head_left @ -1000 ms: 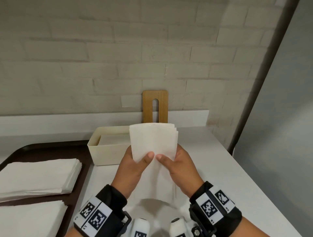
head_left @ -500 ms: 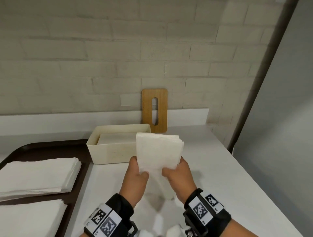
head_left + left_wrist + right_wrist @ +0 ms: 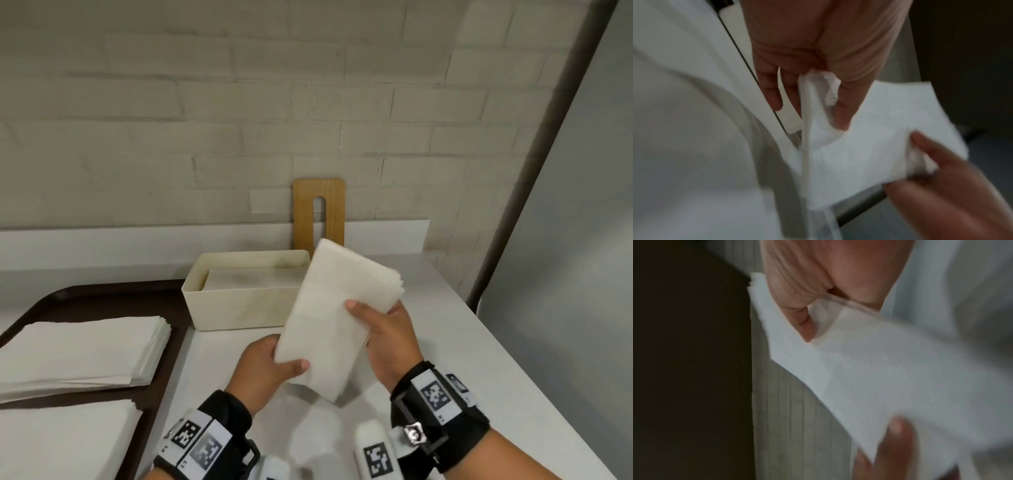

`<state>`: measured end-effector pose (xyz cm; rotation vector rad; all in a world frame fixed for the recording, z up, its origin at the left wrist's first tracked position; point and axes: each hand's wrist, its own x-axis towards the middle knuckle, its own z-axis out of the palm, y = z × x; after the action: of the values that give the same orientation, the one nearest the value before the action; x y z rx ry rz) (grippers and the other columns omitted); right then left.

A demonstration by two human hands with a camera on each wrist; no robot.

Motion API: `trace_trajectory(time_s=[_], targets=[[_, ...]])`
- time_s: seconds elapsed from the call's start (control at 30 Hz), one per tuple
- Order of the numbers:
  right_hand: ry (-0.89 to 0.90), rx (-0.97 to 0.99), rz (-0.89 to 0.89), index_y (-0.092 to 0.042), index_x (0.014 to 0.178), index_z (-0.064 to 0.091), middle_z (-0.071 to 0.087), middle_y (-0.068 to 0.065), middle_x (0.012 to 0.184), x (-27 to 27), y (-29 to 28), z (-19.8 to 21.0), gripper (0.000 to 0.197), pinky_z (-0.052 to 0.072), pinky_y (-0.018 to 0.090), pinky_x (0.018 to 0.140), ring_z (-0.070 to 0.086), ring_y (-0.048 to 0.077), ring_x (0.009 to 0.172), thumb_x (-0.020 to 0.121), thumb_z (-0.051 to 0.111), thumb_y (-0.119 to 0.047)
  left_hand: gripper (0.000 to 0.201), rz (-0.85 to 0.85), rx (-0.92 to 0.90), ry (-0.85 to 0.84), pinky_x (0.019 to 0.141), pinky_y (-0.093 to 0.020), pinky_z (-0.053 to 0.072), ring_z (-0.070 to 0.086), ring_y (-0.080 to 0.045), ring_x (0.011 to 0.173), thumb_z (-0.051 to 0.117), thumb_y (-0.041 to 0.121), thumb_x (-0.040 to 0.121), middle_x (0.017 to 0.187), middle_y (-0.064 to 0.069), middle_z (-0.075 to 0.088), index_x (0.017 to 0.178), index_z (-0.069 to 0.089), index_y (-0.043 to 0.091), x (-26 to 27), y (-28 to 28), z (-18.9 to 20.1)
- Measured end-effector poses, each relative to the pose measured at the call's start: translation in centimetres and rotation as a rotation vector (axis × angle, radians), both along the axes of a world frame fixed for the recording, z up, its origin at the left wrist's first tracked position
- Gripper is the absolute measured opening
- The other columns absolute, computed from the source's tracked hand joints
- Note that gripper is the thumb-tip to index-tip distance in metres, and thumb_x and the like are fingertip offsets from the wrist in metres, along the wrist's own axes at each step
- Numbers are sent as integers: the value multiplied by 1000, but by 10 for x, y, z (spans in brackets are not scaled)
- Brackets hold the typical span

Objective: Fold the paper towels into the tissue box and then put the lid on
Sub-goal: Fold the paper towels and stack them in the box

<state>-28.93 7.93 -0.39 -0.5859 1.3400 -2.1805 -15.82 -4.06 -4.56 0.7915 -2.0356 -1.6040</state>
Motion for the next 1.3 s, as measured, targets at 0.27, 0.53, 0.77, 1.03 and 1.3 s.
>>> trace_trajectory(time_s=[0.27,0.53,0.77,1.03,1.3], targets=[[196,316,-36,-12,73,55,57,-1,69,-35,27,-12,35,44,26,57,56,18,66,67,56,22,22,159,267,367,73,-33,48,61,-22,82,61,-7,73,85,-5,66,86,59,10,20,-31,17],[339,676,70,-13,68,51,52,3,64,-18,20,-35,29,38,18,47,48,16,58,70,56,16,15,68,-27,19,65,-26,40,51,-22,80,54,8,71,81,-5,54,82,49,17,19,-26,-2],[385,536,-35,-7,104,56,66,7,101,-37,-27,22,33,54,41,84,65,25,93,76,70,1,46,295,-124,158,63,-29,49,61,-17,75,64,-5,80,86,-1,62,108,39,21,10,-74,65],[621,663,-194,-21,66,31,41,-7,68,-55,-128,51,42,34,24,56,47,20,76,79,70,-13,30,507,-589,-136,60,-22,29,55,-28,81,64,2,81,68,1,54,62,46,18,-14,-151,102],[1064,1220,-75,-20,91,45,63,2,94,-57,-170,15,8,37,41,91,59,26,95,87,52,-21,34,242,-693,-746,104,-31,37,50,-23,121,45,8,91,132,-4,54,119,60,19,-33,-188,60]])
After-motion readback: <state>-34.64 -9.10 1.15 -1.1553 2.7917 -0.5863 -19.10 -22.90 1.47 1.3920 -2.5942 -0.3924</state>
